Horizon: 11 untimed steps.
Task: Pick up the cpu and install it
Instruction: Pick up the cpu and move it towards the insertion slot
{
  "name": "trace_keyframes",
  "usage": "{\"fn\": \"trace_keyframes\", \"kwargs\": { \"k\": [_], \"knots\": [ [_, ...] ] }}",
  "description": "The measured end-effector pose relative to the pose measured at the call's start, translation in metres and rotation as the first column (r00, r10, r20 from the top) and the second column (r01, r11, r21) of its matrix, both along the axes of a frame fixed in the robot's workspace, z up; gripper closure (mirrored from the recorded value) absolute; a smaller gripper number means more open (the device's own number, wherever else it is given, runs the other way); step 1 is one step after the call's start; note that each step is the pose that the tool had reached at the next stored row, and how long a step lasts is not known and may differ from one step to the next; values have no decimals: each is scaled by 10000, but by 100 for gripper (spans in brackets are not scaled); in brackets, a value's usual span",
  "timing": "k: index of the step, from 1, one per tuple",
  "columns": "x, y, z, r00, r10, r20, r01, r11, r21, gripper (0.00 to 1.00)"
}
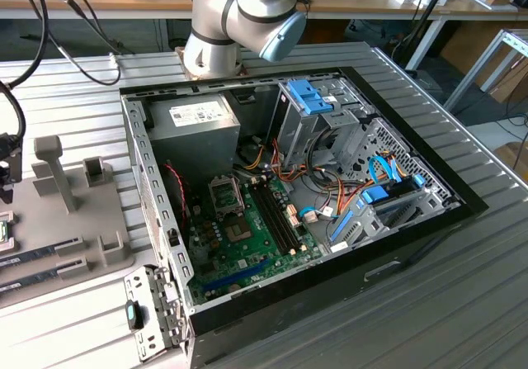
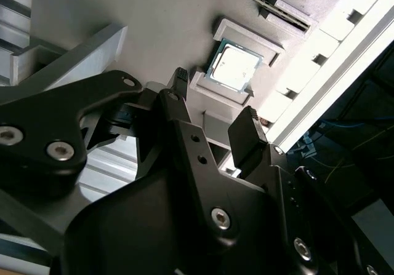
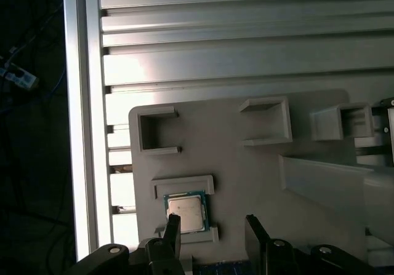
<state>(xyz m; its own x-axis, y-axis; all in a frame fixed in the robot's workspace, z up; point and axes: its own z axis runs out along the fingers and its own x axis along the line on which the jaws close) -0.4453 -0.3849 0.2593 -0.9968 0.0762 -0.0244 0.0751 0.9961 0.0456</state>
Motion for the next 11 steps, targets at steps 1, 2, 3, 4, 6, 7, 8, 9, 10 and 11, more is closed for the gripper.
{"fn": "trace_keyframes", "kwargs": {
  "k": [1,2,3,4,6,7,8,9,10,11],
  "knots": [
    [0,0,-3,10000,0,0,0,10000,0,46],
    [0,0,-6,10000,0,-1,0,10000,-1,46],
    [0,0,-9,10000,0,-1,0,10000,-1,46],
    [-1,0,-12,10000,0,0,0,10000,0,46],
    [-1,0,-19,10000,0,-1,0,10000,0,46],
    [-1,0,-22,10000,0,-1,0,10000,0,46],
    [-1,0,-25,10000,0,-1,0,10000,-1,46],
    [-1,0,-28,10000,0,0,0,10000,0,46],
    [-1,0,-31,10000,0,0,0,10000,0,46],
    [-2,0,-36,10000,0,0,0,10000,0,46]
  ]
}}
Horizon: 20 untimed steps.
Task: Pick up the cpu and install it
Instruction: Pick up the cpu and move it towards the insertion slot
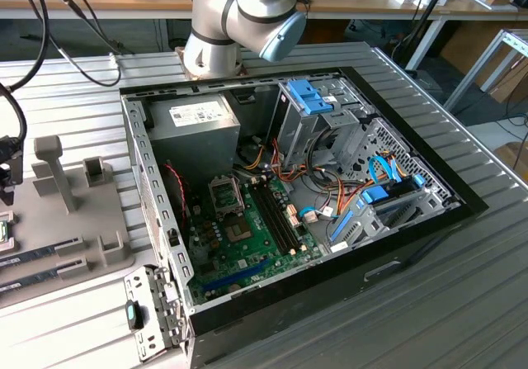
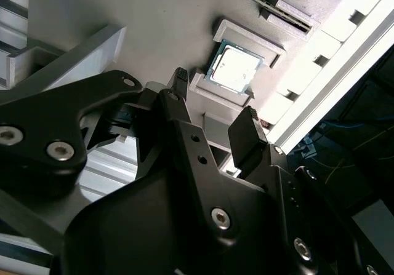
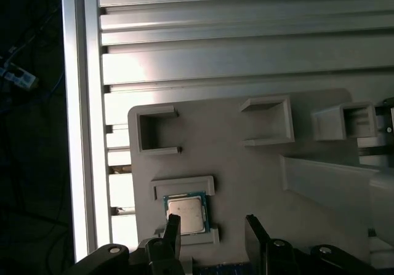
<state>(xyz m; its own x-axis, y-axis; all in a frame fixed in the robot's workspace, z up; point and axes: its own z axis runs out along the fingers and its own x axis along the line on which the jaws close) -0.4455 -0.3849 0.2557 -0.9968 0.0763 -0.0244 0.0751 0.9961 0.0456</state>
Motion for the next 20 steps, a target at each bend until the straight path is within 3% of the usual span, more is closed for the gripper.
{"fn": "trace_keyframes", "kwargs": {
  "k": [20],
  "knots": [
    [-66,5,-88,10000,0,-1,0,10000,-1,46]
  ]
}}
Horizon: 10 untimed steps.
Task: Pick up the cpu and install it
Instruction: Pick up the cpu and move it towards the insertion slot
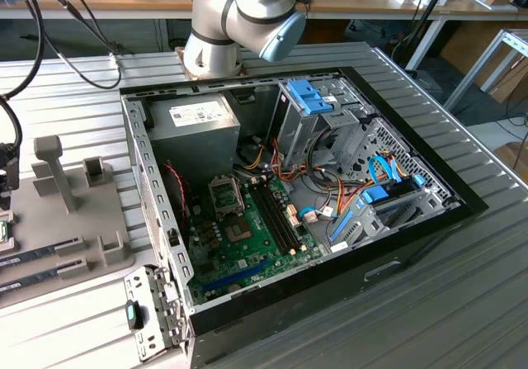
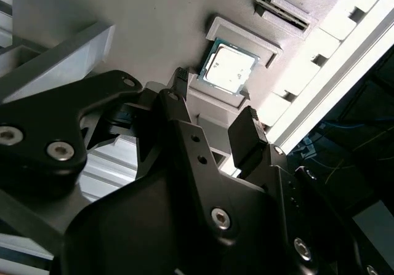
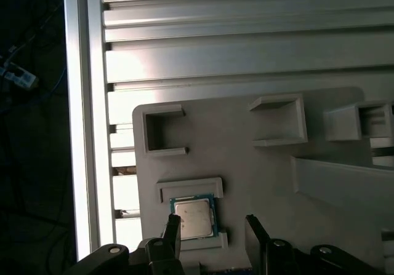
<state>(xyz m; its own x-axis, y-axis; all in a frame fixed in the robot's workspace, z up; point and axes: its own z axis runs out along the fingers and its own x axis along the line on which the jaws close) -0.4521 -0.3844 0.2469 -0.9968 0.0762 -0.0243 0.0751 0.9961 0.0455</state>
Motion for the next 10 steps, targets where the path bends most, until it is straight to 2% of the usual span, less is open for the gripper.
{"fn": "trace_keyframes", "kwargs": {
  "k": [10],
  "knots": [
    [-11,0,-49,10000,0,1,0,10000,0,46]
  ]
}}
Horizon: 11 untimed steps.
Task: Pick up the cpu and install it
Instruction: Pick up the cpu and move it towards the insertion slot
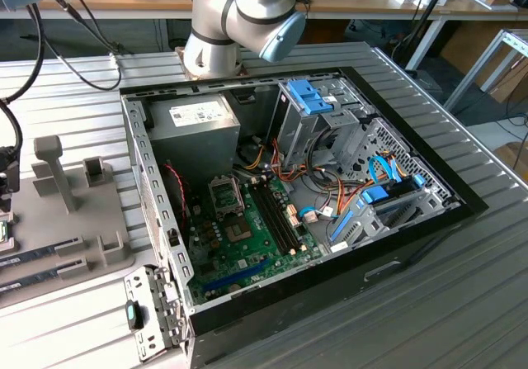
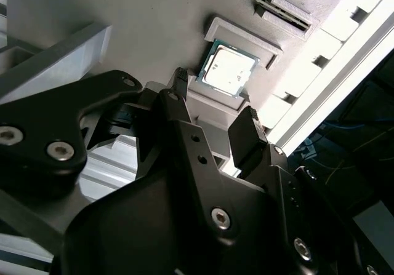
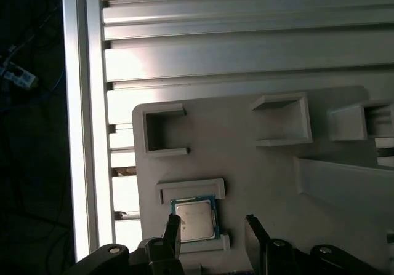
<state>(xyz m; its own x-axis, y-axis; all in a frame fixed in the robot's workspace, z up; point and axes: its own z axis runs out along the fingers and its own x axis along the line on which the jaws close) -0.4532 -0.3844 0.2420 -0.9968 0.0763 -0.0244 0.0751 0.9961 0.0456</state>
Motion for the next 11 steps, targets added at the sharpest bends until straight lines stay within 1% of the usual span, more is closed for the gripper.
{"fn": "trace_keyframes", "kwargs": {
  "k": [11],
  "knots": [
    [-14,0,-49,10000,0,0,0,10000,0,46]
  ]
}}
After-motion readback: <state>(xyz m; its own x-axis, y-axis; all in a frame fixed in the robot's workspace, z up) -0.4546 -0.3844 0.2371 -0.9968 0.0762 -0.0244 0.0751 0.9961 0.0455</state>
